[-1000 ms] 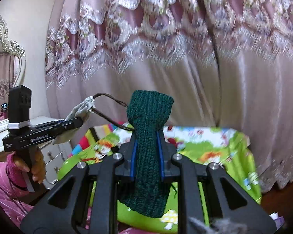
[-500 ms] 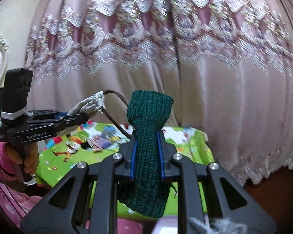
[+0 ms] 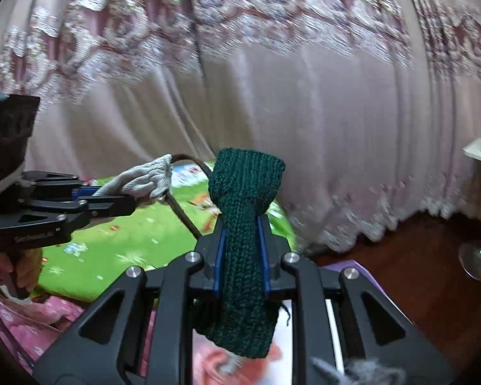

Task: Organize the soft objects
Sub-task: 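Carry the sock and pouch to the purple box and open both tools, then move both tools back over the pile on the mat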

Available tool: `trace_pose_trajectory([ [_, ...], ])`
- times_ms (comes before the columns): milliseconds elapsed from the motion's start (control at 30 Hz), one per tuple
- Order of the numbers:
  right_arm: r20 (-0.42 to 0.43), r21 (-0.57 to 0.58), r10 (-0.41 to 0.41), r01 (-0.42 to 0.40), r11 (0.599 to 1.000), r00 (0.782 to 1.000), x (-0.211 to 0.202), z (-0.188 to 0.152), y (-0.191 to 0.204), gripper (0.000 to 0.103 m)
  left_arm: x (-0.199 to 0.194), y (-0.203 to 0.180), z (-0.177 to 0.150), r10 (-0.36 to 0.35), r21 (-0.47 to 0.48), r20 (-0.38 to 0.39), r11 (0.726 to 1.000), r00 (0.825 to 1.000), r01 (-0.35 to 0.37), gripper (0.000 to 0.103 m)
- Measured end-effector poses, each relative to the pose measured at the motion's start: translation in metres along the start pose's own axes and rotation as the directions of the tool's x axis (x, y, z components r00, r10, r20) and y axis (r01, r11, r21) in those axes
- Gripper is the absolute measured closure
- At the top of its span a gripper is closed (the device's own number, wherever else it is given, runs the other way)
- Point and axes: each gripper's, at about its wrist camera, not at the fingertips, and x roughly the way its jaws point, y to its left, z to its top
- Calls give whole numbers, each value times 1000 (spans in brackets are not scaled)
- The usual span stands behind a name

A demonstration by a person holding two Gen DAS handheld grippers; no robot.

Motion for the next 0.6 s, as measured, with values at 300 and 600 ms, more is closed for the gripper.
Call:
trace_pose_trajectory([
  [300, -168, 2, -195, 198, 980, 966, 20, -23, -36, 58, 61, -9, -4, -288, -165, -139, 950, 948, 264, 63],
  [600, -152, 101, -248, 264, 959, 957, -3, -12, -71, 23, 43, 76, -35, -159, -370, -84, 922, 984, 117, 25],
])
